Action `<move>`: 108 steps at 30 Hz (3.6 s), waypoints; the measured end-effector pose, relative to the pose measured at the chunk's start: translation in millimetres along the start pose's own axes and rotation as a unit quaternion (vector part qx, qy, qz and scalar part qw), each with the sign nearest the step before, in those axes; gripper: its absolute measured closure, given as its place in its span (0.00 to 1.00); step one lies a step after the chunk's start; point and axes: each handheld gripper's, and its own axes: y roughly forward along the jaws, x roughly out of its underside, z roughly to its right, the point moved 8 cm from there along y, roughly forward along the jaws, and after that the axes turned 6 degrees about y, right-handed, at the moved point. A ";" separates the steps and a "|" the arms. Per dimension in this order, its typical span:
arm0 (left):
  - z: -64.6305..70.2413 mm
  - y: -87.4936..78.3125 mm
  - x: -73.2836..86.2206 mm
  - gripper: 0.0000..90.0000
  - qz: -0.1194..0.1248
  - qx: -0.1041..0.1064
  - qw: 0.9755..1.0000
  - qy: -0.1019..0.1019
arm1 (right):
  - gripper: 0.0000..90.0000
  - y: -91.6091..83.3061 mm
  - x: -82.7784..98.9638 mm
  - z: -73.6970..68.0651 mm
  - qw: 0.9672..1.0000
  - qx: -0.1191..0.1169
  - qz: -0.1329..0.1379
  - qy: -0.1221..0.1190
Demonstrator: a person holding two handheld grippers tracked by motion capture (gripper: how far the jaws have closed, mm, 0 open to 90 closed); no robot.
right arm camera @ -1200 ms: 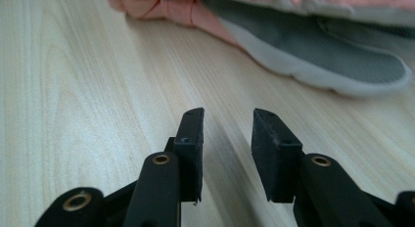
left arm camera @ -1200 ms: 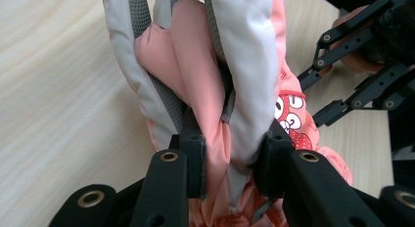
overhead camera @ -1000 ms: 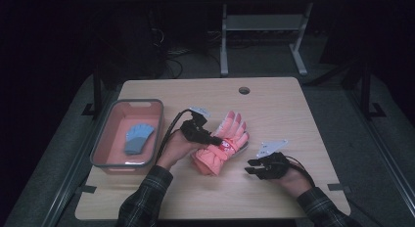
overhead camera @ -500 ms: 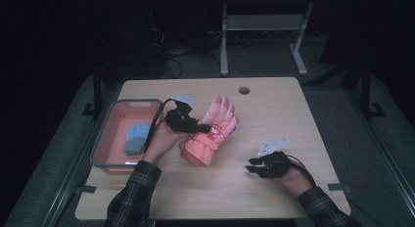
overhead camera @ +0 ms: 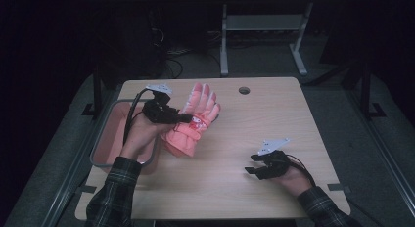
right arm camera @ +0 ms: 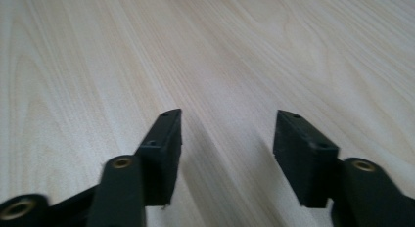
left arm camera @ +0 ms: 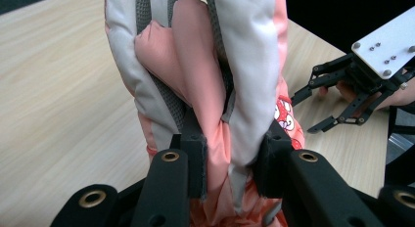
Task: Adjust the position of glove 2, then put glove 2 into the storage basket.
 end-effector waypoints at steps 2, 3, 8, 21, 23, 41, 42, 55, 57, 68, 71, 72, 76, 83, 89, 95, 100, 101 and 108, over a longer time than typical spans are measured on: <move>-3.3 -8.6 -0.3 0.78 0.005 -0.006 1.000 -0.003 | 0.44 0.6 0.3 0.2 1.000 0.002 -0.001 0.001; -5.9 -15.1 0.1 0.78 0.006 -0.011 1.000 -0.005 | 0.43 1.0 0.5 0.4 1.000 0.002 -0.001 0.001; -15.3 -36.5 3.0 0.78 0.014 -0.029 0.999 -0.014 | 0.41 3.0 1.7 0.7 1.000 0.002 -0.006 0.004; -41.7 -85.0 25.3 0.78 0.027 -0.070 0.996 -0.046 | 0.37 6.2 2.9 1.5 1.000 0.006 -0.009 0.000; -46.1 -91.4 31.1 0.78 0.028 -0.076 0.995 -0.053 | 0.37 6.4 3.0 1.3 1.000 0.006 -0.010 0.000; -86.1 -115.4 99.4 0.78 0.036 -0.096 0.985 -0.140 | 0.37 7.2 2.5 1.3 1.000 0.007 -0.008 -0.001; -88.3 -114.9 103.4 0.78 0.040 -0.095 0.983 -0.149 | 0.37 7.2 2.5 1.3 1.000 0.007 -0.008 -0.001; -100.7 -99.5 137.1 0.75 0.014 -0.072 0.978 -0.198 | 0.37 7.5 2.4 1.3 1.000 0.009 -0.007 -0.002; -103.6 -99.4 138.6 0.72 0.009 -0.081 0.976 -0.200 | 0.37 7.3 2.5 1.5 1.000 0.008 -0.008 -0.002; -120.6 -107.6 141.9 0.46 -0.035 -0.162 0.972 -0.166 | 0.37 7.4 2.7 0.9 1.000 0.010 -0.008 -0.004; -124.2 -111.0 142.3 0.40 -0.042 -0.173 0.971 -0.159 | 0.37 7.4 2.6 0.7 1.000 0.010 -0.009 -0.004; -125.8 -112.4 142.6 0.36 -0.043 -0.181 0.970 -0.156 | 0.37 7.4 2.6 0.7 1.000 0.009 -0.009 -0.004; -129.1 -120.5 141.0 0.27 -0.040 -0.200 0.967 -0.150 | 0.37 7.5 2.6 0.7 1.000 0.009 -0.008 -0.004; -131.1 -131.9 133.3 0.21 -0.028 -0.223 0.965 -0.138 | 0.37 7.6 2.4 0.7 1.000 0.011 -0.009 -0.007; -129.2 -136.5 123.8 0.20 -0.021 -0.231 0.965 -0.126 | 0.37 7.7 2.4 0.6 1.000 0.010 -0.009 -0.007; -122.1 -139.2 103.1 0.20 -0.012 -0.233 0.967 -0.106 | 0.37 7.7 2.3 0.7 1.000 0.010 -0.009 -0.008; -107.7 -128.9 83.9 0.20 -0.001 -0.221 0.971 -0.088 | 0.37 7.7 2.4 0.7 1.000 0.010 -0.009 -0.008; -104.4 -125.3 80.4 0.20 -0.001 -0.218 0.972 -0.085 | 0.37 7.6 2.4 0.6 1.000 0.010 -0.009 -0.008; -81.5 -94.3 60.3 0.20 0.001 -0.191 0.980 -0.062 | 0.37 7.4 2.5 0.3 1.000 0.007 -0.009 -0.006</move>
